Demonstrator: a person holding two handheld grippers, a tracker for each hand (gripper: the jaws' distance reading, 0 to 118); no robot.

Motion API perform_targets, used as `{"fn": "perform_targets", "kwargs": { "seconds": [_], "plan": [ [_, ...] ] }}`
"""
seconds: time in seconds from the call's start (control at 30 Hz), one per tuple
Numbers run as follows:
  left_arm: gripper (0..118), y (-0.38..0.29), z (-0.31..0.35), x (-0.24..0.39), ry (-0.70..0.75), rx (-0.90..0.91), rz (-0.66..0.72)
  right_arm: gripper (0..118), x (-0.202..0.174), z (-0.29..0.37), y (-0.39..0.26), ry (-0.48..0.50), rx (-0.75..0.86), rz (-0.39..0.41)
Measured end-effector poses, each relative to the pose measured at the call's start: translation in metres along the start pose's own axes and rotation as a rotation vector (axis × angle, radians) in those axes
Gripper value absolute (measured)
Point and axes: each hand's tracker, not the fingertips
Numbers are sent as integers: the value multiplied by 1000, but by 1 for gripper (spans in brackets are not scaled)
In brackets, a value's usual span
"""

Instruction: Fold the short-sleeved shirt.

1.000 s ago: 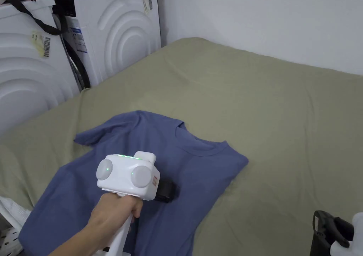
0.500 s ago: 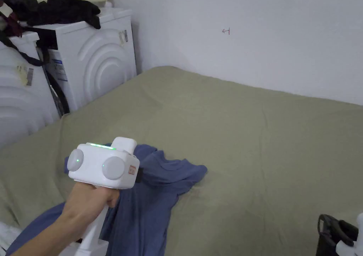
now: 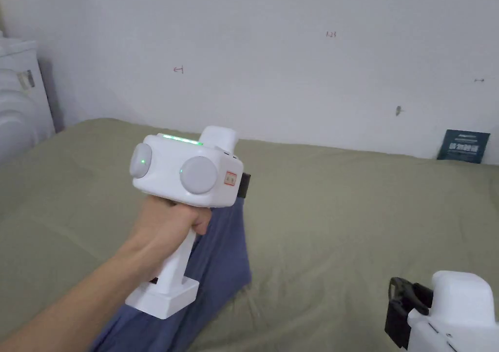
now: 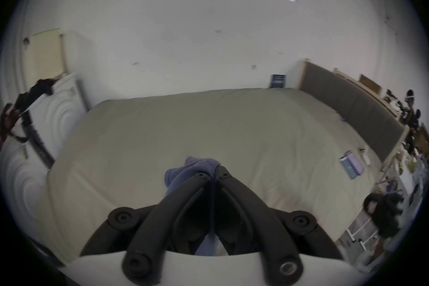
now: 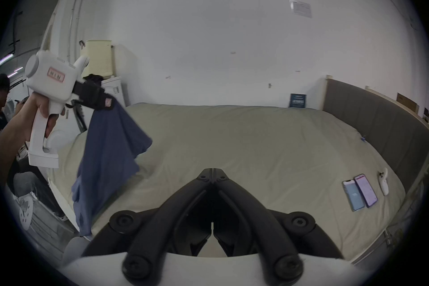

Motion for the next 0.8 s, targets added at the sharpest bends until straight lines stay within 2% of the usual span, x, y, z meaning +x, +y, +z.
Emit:
{"fn": "perform_targets", "kwargs": {
  "seconds": [0.13,0.27,0.43,0.53,0.57,0.6,0.63,0.67,0.8],
  "plan": [
    [0,-1,-41,63,-128,-45,-24,1,30,4,-4,-65,-13,-29],
    [0,-38,-102,108,-198,-190,-49,1,50,-1,-15,-99,-49,-44],
    [0,-104,-185,124,-144,-387,-88,2,66,-13,-32,-119,-102,-48],
    [4,-128,-203,118,-139,-417,-62,2,71,-22,-41,-125,-132,-52],
    [14,-131,-203,116,-136,-418,-58,2,71,-25,-43,-127,-138,-55],
    [44,-132,-200,111,-132,-408,-53,2,72,-26,-43,-125,-143,-58],
    [99,-133,-195,105,-145,-388,-43,2,72,-27,-44,-123,-145,-61],
    [118,-131,-186,100,-128,-370,-40,2,71,-27,-44,-123,-144,-65],
    [118,-116,-123,67,-62,-227,-9,2,61,-19,-36,-106,-109,-72]
  ]
}}
